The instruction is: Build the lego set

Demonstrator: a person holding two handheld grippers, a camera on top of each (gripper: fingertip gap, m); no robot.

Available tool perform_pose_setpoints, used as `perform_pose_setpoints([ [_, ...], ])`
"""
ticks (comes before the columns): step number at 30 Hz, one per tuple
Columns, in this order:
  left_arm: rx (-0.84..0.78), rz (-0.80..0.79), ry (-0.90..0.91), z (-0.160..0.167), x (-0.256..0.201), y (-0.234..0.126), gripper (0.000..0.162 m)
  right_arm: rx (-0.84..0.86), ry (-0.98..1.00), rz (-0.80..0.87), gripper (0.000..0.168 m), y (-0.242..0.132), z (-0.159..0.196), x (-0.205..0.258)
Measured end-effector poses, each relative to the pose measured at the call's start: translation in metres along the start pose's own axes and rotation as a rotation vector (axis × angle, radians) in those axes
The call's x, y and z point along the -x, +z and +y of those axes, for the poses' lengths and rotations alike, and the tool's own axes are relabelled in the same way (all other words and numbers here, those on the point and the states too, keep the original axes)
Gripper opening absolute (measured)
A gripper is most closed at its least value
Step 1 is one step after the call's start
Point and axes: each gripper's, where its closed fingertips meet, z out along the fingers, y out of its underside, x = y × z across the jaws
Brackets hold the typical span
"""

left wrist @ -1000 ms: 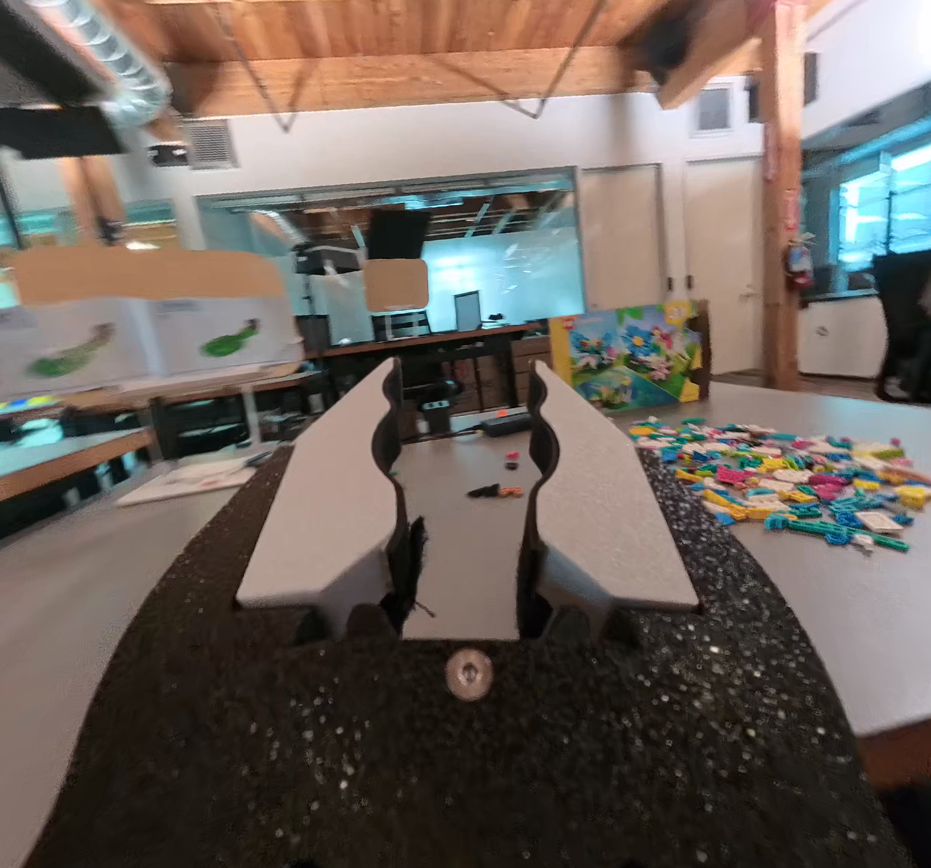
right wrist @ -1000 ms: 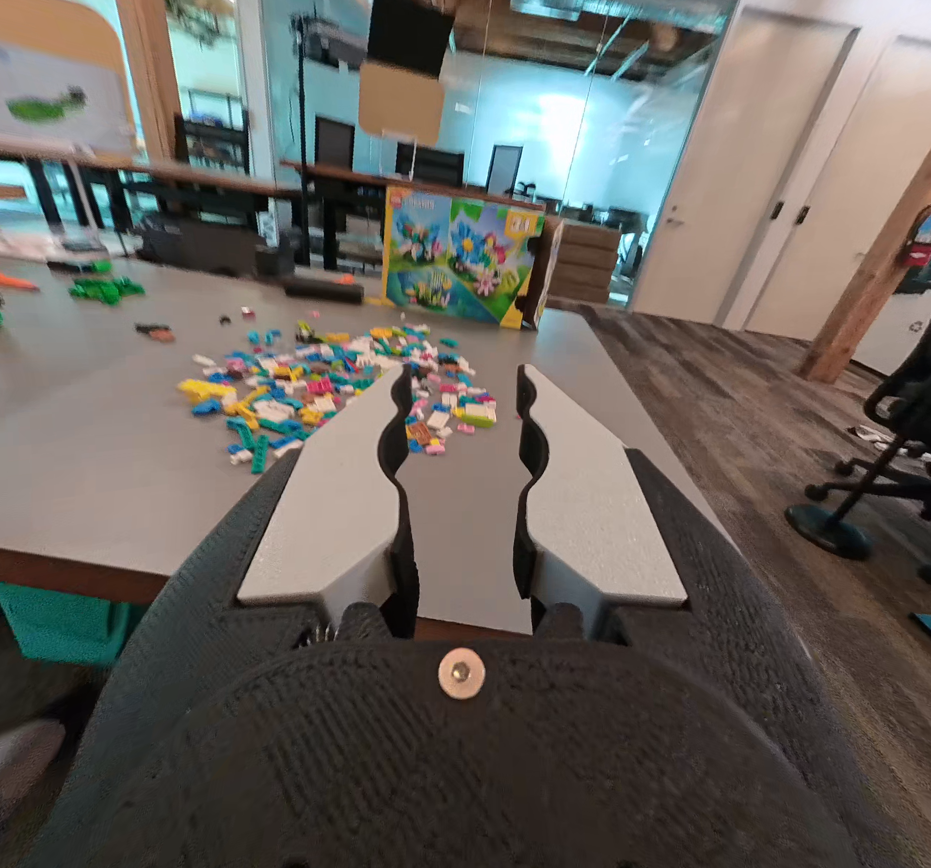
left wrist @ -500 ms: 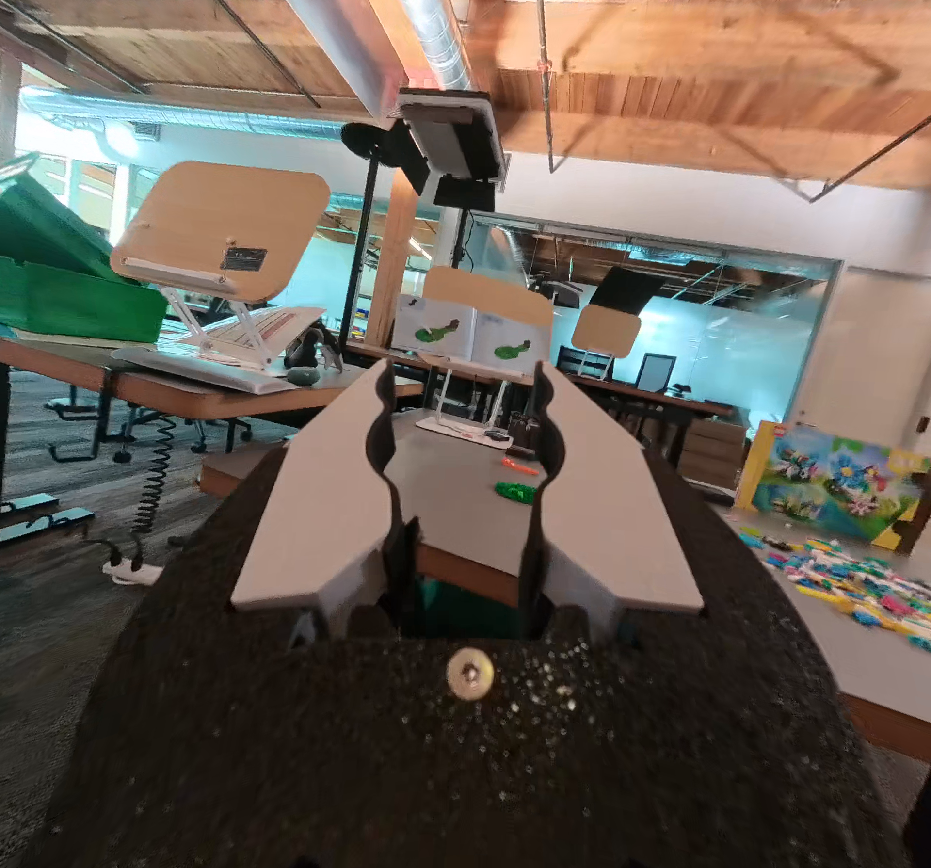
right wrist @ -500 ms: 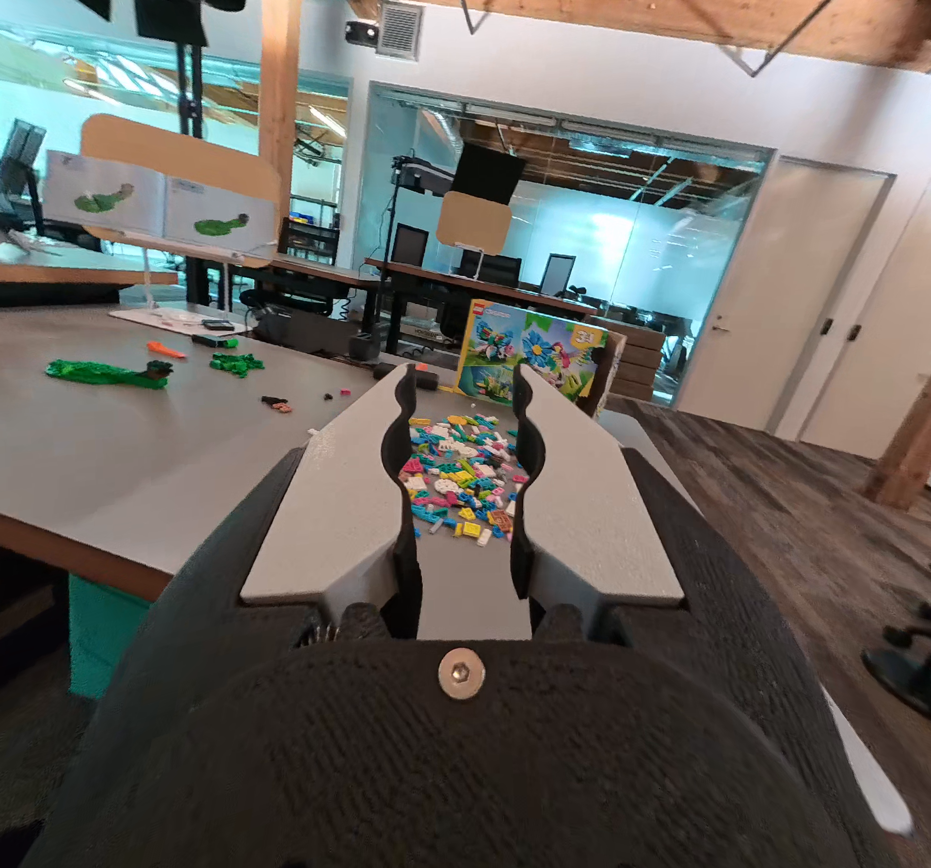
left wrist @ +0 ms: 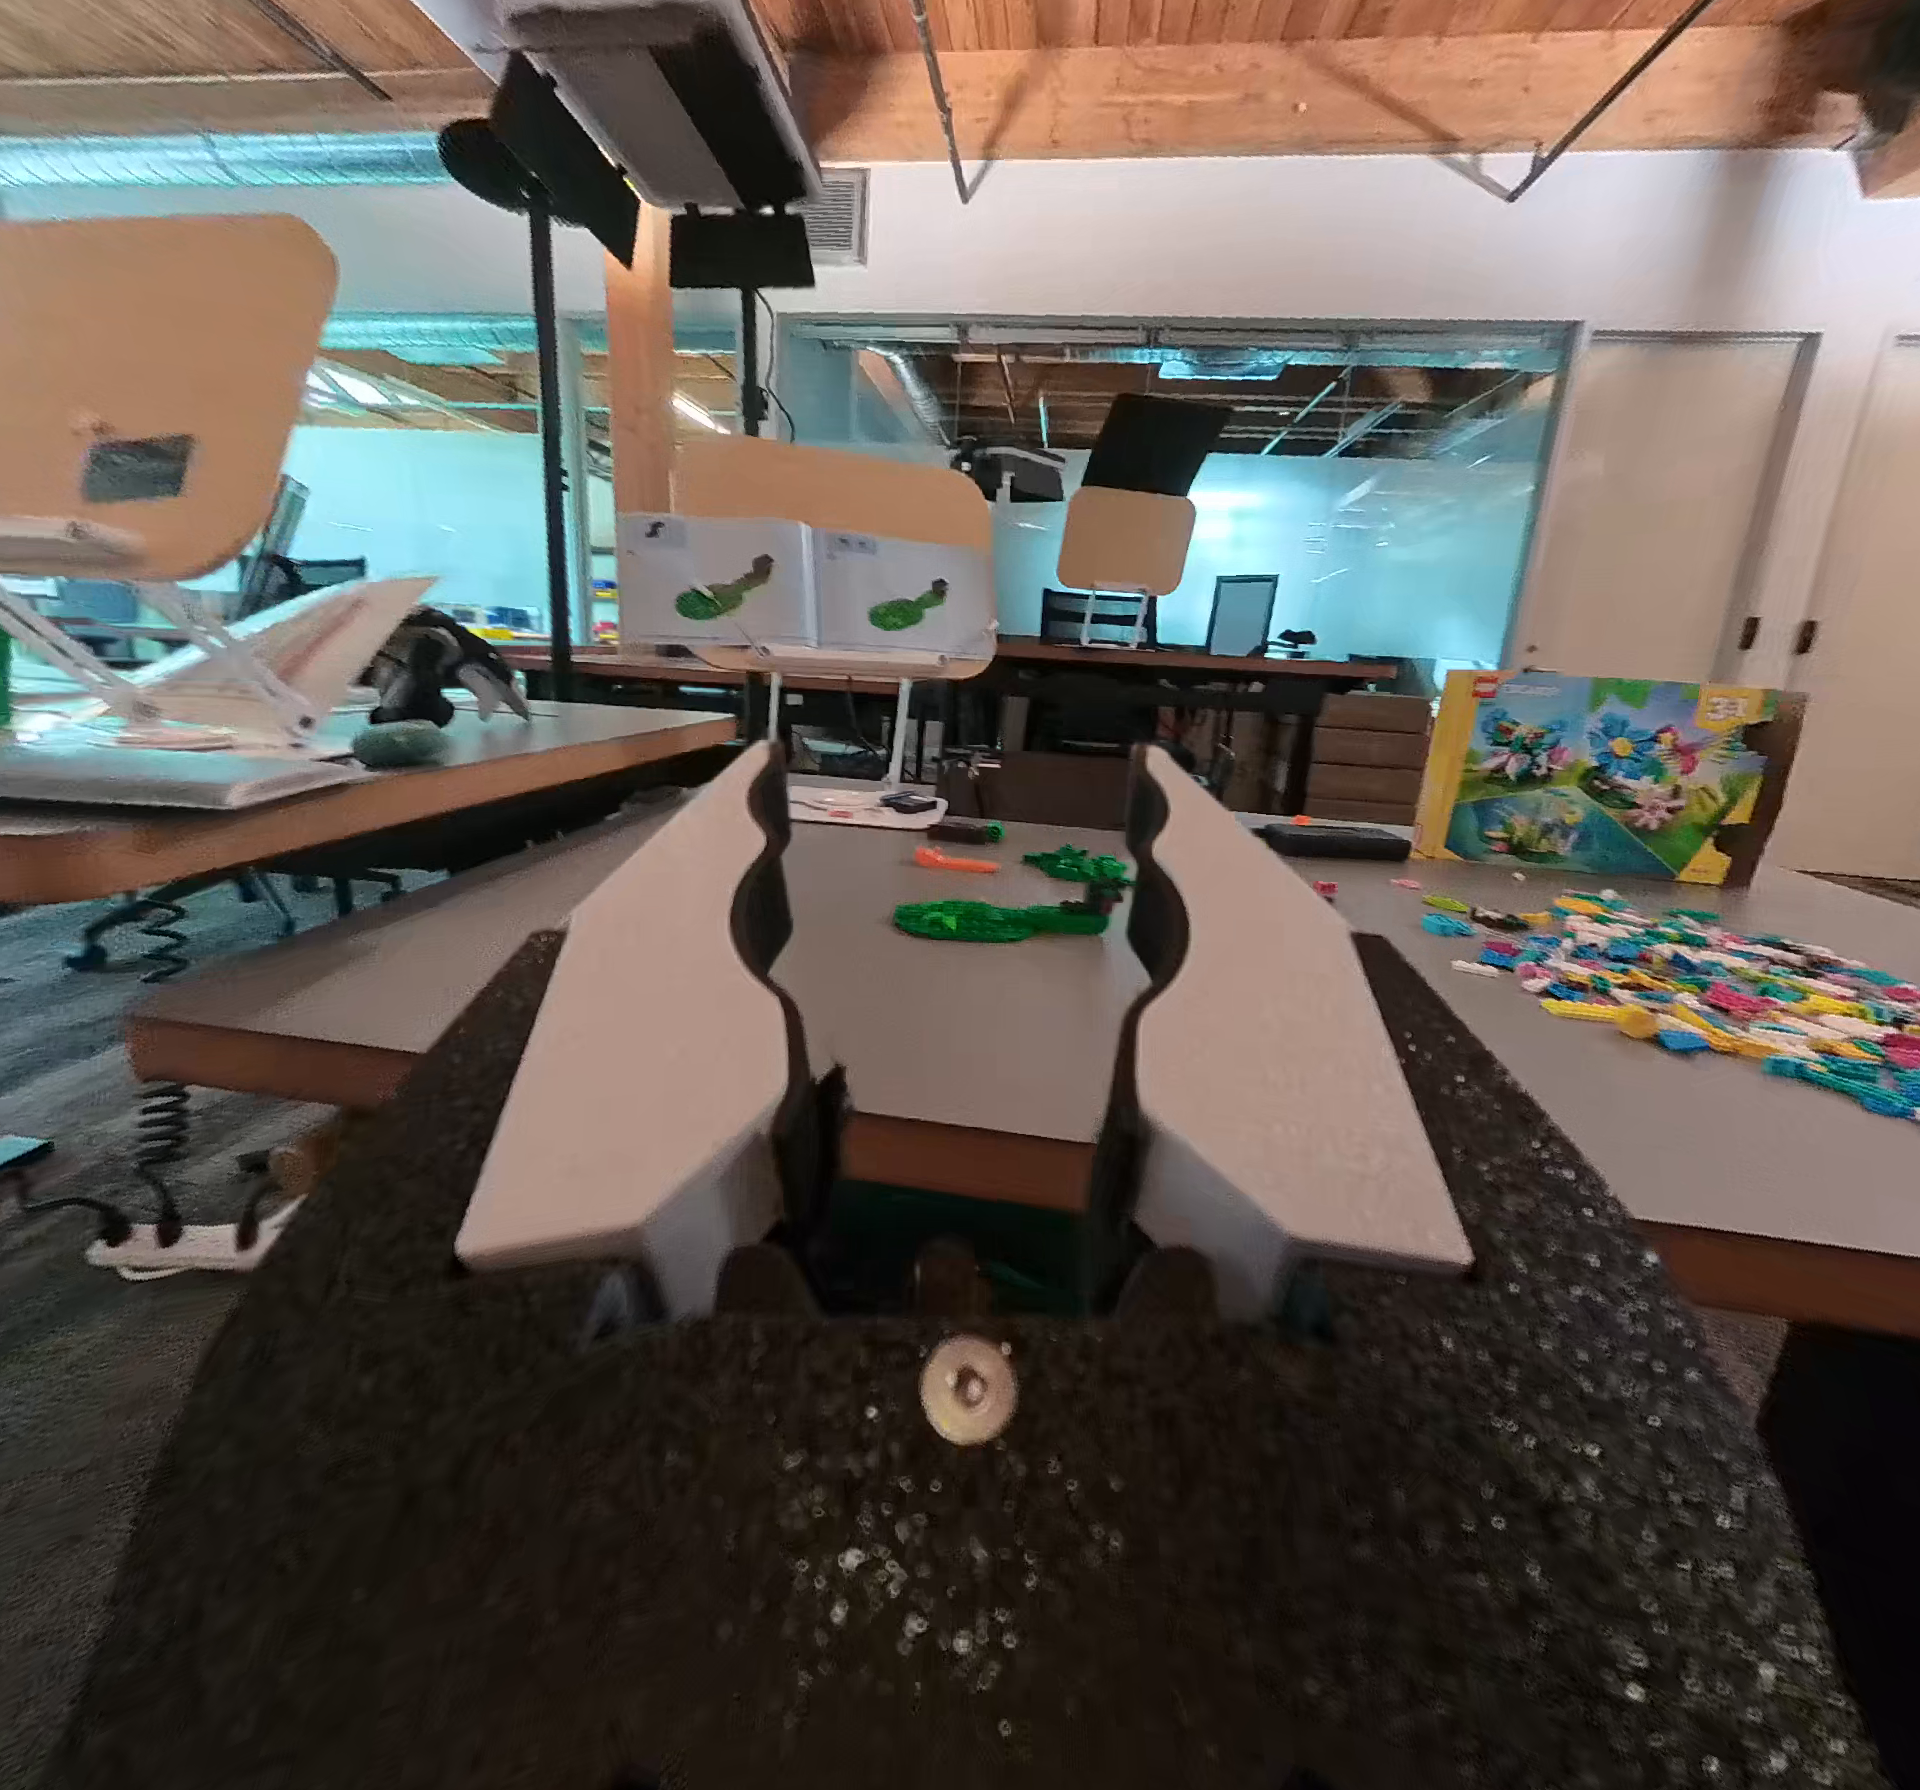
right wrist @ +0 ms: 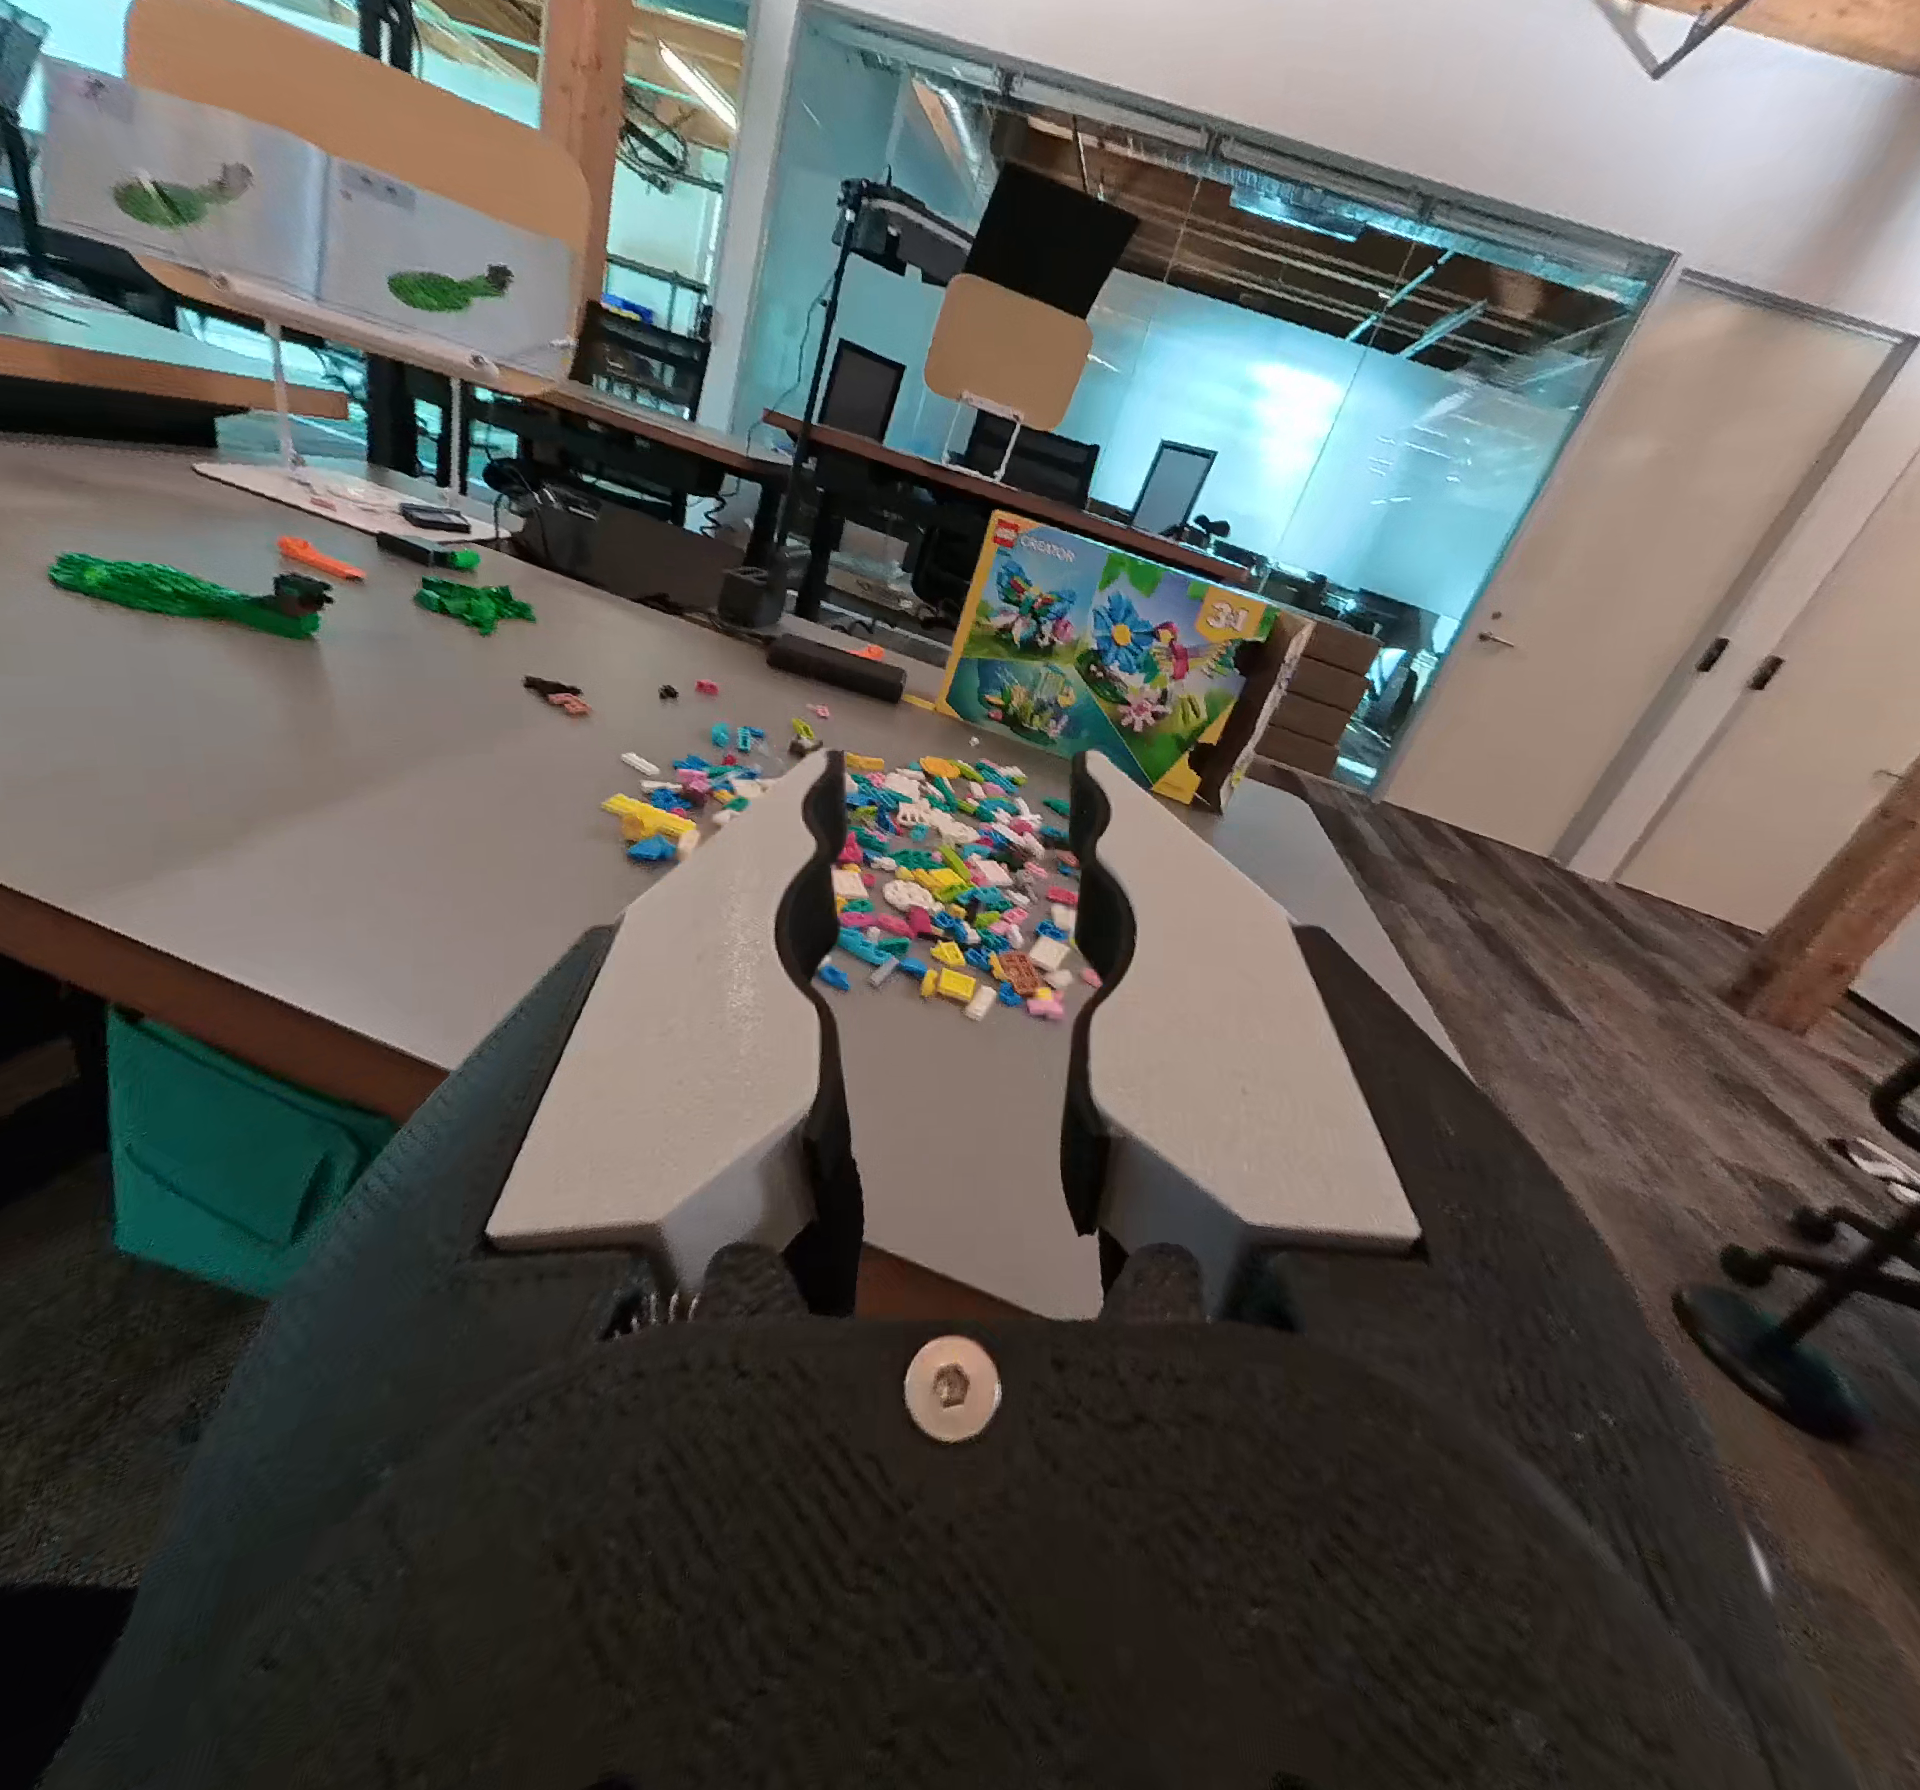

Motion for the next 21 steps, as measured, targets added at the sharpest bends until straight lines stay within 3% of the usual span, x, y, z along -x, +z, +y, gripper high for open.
perform_pose_setpoints([
  [7, 0.066, 0.012, -0.097, 0.040, 0.000, 0.036, 0.063, 0.035, 0.015, 0.035, 0.042, 0.000, 0.016, -0.014],
  [14, 0.060, 0.027, -0.170, 0.053, 0.011, 0.088, 0.064, 0.072, -0.084, 0.024, 0.042, 0.012, 0.031, -0.005],
  [17, -0.019, 0.072, -0.227, 0.038, 0.011, 0.105, 0.066, 0.084, -0.127, 0.022, 0.042, 0.027, 0.031, 0.004],
  [21, -0.029, 0.086, -0.154, 0.041, 0.020, 0.144, 0.069, 0.049, -0.084, 0.046, 0.041, 0.070, 0.025, 0.012],
])
